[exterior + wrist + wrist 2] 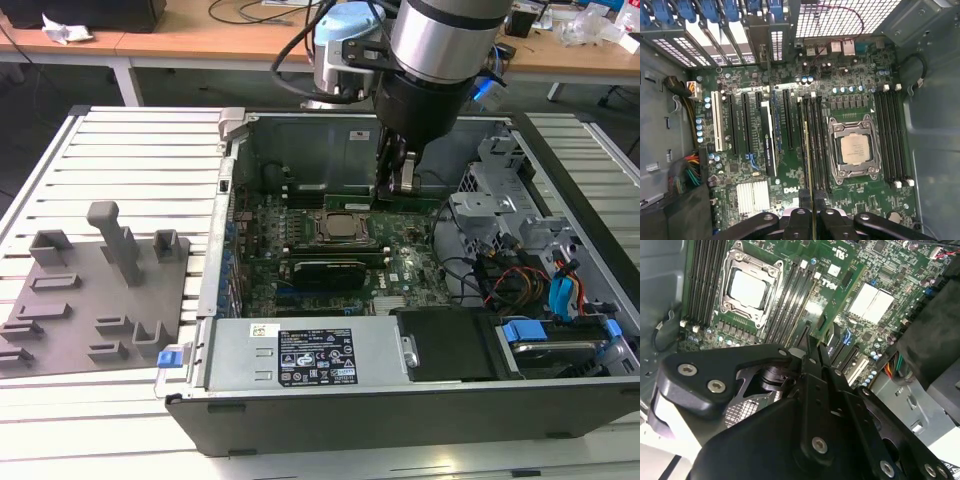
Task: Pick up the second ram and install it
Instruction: 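Insert the second ram into the second slot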
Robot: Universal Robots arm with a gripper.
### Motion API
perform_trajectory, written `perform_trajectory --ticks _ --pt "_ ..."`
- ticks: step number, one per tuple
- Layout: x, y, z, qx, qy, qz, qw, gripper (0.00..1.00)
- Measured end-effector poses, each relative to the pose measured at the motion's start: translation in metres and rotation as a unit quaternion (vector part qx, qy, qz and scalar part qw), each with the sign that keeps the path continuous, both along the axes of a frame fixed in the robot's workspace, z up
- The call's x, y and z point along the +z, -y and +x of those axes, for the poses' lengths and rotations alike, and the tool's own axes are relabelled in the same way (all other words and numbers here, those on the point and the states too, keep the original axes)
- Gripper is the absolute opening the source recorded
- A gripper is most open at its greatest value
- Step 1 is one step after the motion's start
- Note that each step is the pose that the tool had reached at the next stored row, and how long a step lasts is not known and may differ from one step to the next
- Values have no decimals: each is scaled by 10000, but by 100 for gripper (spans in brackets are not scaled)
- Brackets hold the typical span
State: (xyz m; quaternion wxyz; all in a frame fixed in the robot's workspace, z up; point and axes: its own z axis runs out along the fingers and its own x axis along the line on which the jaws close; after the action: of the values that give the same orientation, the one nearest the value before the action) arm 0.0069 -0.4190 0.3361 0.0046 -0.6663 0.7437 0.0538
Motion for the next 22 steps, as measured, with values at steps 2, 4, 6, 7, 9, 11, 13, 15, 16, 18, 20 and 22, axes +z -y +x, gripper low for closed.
perform_trajectory --ticks 2,4,6,7,9,11,13,15,16,18,20,22 --pt "-40 0 0 0 0 0 10000 14" --pt "-71 0 0 0 0 0 10000 14" --pt "-89 0 0 0 0 0 10000 14" --pt "-96 0 0 0 0 0 10000 14" --pt "-117 0 0 0 0 0 10000 14" --pt "-153 0 0 0 0 0 10000 14" --pt "-173 0 0 0 0 0 10000 14" --pt "-190 -3 -8 0 0 0 10000 14" --pt "-198 -20 -9 0 0 1 10000 14" --pt "-203 -82 -9 0 0 0 10000 14" --pt "-211 -158 -9 0 0 0 10000 14" --pt "-219 -165 -8 1 0 1 10000 14"
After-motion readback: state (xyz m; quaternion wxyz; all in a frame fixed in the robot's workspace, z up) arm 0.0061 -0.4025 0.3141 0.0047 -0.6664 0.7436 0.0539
